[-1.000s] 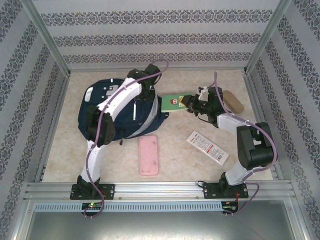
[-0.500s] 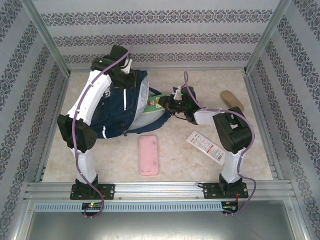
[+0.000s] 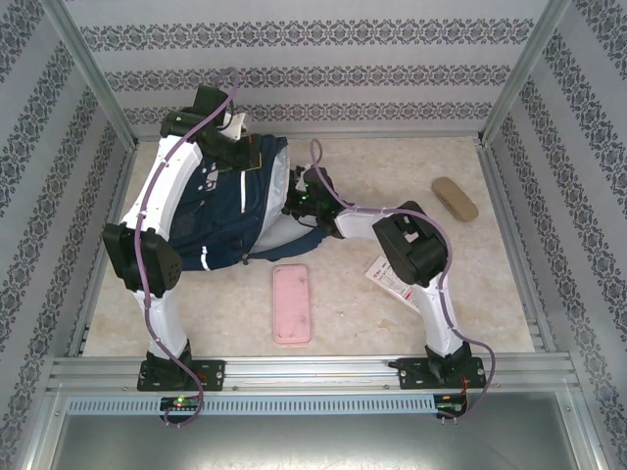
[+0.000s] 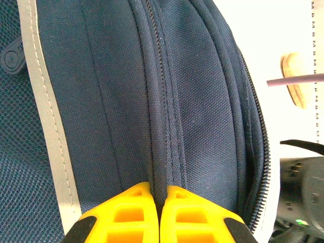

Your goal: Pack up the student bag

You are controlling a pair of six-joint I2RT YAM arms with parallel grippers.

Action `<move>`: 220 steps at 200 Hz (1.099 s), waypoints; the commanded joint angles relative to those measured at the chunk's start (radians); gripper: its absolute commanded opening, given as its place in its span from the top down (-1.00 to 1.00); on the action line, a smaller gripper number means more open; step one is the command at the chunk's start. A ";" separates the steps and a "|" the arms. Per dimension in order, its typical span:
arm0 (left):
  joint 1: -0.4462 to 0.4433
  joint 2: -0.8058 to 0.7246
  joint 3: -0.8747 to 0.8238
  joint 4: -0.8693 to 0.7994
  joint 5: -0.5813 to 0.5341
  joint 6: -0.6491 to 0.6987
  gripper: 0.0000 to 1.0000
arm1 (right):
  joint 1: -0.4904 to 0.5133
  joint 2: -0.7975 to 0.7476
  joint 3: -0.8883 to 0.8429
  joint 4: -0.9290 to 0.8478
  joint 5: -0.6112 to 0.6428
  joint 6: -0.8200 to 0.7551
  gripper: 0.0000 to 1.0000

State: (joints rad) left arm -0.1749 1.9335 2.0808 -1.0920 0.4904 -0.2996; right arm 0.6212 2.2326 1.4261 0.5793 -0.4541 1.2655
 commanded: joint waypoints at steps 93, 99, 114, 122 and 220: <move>0.013 -0.087 -0.018 0.137 0.093 -0.010 1.00 | 0.006 -0.138 0.120 -0.535 0.095 -0.305 -0.27; 0.012 -0.085 -0.019 0.139 0.096 -0.012 1.00 | 0.005 -0.135 0.124 -0.548 0.091 -0.311 -0.27; 0.012 -0.084 -0.025 0.144 0.104 -0.015 1.00 | 0.003 -0.121 0.130 -0.564 0.082 -0.314 -0.28; 0.013 -0.084 -0.027 0.145 0.106 -0.017 1.00 | 0.002 -0.113 0.134 -0.580 0.084 -0.322 -0.28; 0.012 -0.088 -0.056 0.178 0.152 -0.041 1.00 | 0.041 0.129 0.444 -0.686 -0.025 -0.308 -0.28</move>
State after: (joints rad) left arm -0.1612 1.9194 2.0212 -1.0382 0.5465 -0.3244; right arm 0.6395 2.3077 1.7733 -0.0692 -0.4229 0.9623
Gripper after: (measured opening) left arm 0.069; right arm 0.637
